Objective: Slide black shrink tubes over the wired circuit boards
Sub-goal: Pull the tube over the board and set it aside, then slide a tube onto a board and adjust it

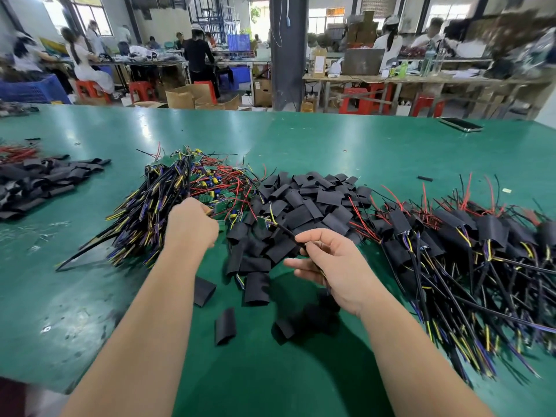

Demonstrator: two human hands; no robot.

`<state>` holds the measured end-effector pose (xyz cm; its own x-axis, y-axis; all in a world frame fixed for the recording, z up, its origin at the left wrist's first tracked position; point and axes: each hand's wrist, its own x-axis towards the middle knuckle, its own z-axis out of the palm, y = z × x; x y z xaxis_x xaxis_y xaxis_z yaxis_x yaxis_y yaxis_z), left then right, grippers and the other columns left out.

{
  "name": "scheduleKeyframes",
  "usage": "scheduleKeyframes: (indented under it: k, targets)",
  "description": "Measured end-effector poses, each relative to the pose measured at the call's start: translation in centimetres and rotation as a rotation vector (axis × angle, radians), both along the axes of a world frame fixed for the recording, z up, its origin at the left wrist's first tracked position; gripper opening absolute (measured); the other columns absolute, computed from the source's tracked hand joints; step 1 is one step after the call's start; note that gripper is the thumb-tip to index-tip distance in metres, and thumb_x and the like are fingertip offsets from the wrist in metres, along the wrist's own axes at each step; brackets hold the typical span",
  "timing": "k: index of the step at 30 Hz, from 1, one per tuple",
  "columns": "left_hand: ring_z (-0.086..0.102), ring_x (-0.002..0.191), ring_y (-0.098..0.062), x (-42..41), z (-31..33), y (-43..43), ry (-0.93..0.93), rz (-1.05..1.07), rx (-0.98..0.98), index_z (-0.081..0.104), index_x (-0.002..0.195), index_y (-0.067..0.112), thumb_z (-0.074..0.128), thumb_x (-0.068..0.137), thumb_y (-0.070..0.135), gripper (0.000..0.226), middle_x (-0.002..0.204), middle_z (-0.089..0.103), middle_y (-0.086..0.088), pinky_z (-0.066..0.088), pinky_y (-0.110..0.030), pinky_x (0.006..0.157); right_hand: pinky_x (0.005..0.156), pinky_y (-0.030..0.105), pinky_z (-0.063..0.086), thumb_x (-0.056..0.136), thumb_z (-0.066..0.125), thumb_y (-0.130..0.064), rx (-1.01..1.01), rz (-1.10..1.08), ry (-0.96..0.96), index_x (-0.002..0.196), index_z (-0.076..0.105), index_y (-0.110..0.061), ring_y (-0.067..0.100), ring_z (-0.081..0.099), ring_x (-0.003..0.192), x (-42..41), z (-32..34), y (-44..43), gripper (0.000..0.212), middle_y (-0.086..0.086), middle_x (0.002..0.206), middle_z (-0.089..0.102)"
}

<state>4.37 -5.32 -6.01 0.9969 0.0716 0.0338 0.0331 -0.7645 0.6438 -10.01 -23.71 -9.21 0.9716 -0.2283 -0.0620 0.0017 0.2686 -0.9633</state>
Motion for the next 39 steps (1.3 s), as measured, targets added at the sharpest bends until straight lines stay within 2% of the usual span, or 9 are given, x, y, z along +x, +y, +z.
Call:
scheduleKeyframes:
  k: [4,7,9,11,18,24,31,35,39]
  targets:
    - [0.050,0.111,-0.035,-0.7,0.2,0.3,-0.207,0.019,0.106,0.052,0.122,0.015,0.057,0.091,0.019,0.032,0.126,0.047,-0.016,0.042,-0.042,0.091,0.059,0.022,0.056,0.100,0.040,0.002,0.064,-0.063,-0.059,0.097,0.062,-0.015,0.024,0.074,0.079,0.1,0.3,-0.1,0.028,0.007,0.083,0.051]
    - [0.063,0.088,-0.018,-2.3,0.4,-1.5,-0.318,-0.204,-0.073,0.067,0.094,0.020,0.047,0.096,0.037,0.027,0.093,0.068,0.001,0.044,-0.030,0.074,0.056,0.021,0.054,0.099,0.041,0.004,0.110,-0.104,-0.128,0.100,0.061,-0.014,0.025,0.074,0.080,-0.1,0.4,-0.4,0.026,0.009,0.084,0.051]
    - [0.067,0.068,-0.009,-3.7,0.5,-3.2,-0.093,-0.385,-0.406,0.070,0.082,0.020,0.040,0.099,0.046,0.043,0.073,0.073,0.005,0.045,-0.021,0.060,0.056,0.020,0.053,0.098,0.043,0.005,0.083,-0.112,-0.158,0.101,0.060,-0.014,0.024,0.073,0.080,-0.3,0.5,-0.4,0.025,0.008,0.082,0.053]
    - [0.069,0.064,-0.011,-4.7,0.2,-4.8,0.099,-0.503,-0.627,0.071,0.087,0.016,0.040,0.098,0.050,0.048,0.074,0.074,0.000,0.048,-0.017,0.052,0.057,0.020,0.052,0.097,0.045,0.005,0.032,-0.108,-0.171,0.101,0.060,-0.014,0.023,0.073,0.079,-0.4,0.6,-0.4,0.025,0.003,0.078,0.056]
    - [0.066,0.063,-0.012,-5.2,-2.8,-6.3,0.187,-0.425,-0.968,0.070,0.080,0.007,0.060,0.094,0.029,0.029,0.079,0.074,-0.006,0.054,-0.021,0.056,0.063,0.024,0.055,0.090,0.055,0.010,-0.132,-0.041,-0.153,0.097,0.062,-0.012,0.024,0.074,0.078,-0.5,0.4,-0.1,0.023,-0.002,0.072,0.059]
    - [0.068,0.064,-0.009,-5.1,-3.5,-5.5,0.339,-0.341,-1.292,0.065,0.096,0.003,0.053,0.096,0.020,0.021,0.075,0.073,-0.002,0.056,-0.020,0.059,0.063,0.023,0.055,0.083,0.068,0.005,-0.353,0.049,-0.084,0.091,0.064,-0.010,0.026,0.074,0.075,-0.7,0.4,-0.1,0.018,-0.003,0.067,0.067]
    - [0.059,0.049,0.002,-4.7,-2.0,-3.0,0.478,-0.407,-1.703,0.079,0.082,0.014,0.056,0.076,0.025,0.025,0.067,0.066,0.007,0.050,-0.011,0.046,0.050,0.025,0.049,0.092,0.059,-0.008,-0.344,-0.368,0.059,0.081,0.065,-0.012,0.017,0.062,0.048,-0.6,0.8,-2.9,0.014,0.004,0.064,0.064]
    - [0.050,0.044,0.001,-4.3,-1.7,-2.1,0.514,-0.389,-1.620,0.066,0.097,0.012,0.046,0.093,0.023,0.023,0.063,0.058,0.008,0.046,-0.011,0.040,0.064,0.021,0.048,0.087,0.060,-0.013,-0.838,-0.422,0.112,0.081,0.065,-0.025,0.005,0.060,0.057,-0.7,0.3,-2.9,0.015,-0.010,0.070,0.066]
    - [0.030,0.038,-0.001,-3.9,-2.2,-1.6,0.522,-0.394,-1.582,0.057,0.096,0.013,0.029,0.104,0.015,0.028,0.058,0.048,0.008,0.021,-0.010,0.031,0.075,0.018,0.040,0.084,0.065,-0.013,-1.161,-0.138,-0.161,0.096,0.073,-0.026,-0.006,0.051,0.071,-0.8,0.0,-0.2,0.019,-0.011,0.090,0.063]
